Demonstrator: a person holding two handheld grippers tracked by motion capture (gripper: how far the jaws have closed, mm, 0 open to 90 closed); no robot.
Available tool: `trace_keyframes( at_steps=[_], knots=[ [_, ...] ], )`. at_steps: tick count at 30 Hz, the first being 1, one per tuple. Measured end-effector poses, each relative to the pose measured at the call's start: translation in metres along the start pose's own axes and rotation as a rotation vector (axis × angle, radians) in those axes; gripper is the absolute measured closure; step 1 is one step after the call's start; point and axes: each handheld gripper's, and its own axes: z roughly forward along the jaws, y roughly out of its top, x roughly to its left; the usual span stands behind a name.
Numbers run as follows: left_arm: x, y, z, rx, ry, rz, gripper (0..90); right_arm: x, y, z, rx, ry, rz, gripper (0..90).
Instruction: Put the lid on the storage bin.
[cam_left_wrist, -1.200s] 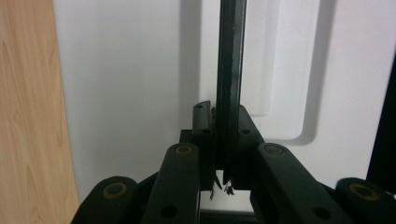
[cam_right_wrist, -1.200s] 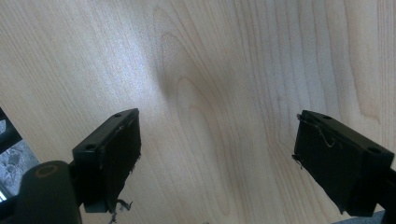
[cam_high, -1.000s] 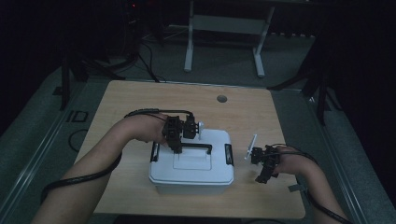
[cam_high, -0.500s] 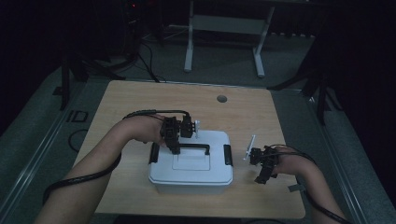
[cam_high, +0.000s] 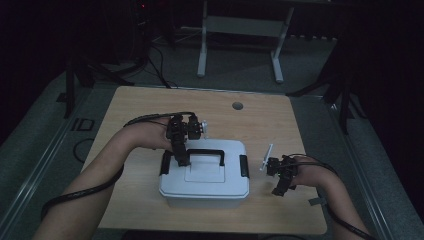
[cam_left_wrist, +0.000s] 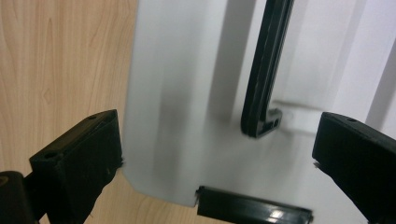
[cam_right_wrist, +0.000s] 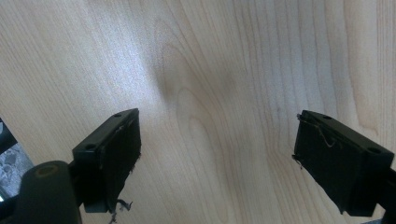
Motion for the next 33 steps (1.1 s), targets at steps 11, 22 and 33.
trace_keyframes(
  at_steps=[11, 22, 33],
  knots=[
    [0.001, -0.037, -0.006, -0.053, 0.011, -0.092, 1.1, 0.000, 0.000, 0.002, 0.003, 0.000, 0.011, 14.4],
    [-0.007, -0.089, -0.009, -0.070, 0.003, -0.148, 1.1, 0.001, -0.001, 0.001, 0.004, -0.003, 0.009, 14.4],
    [-0.014, -0.130, -0.005, -0.084, -0.010, -0.200, 1.1, 0.002, -0.001, 0.000, 0.013, -0.012, 0.010, 14.4]
  ],
)
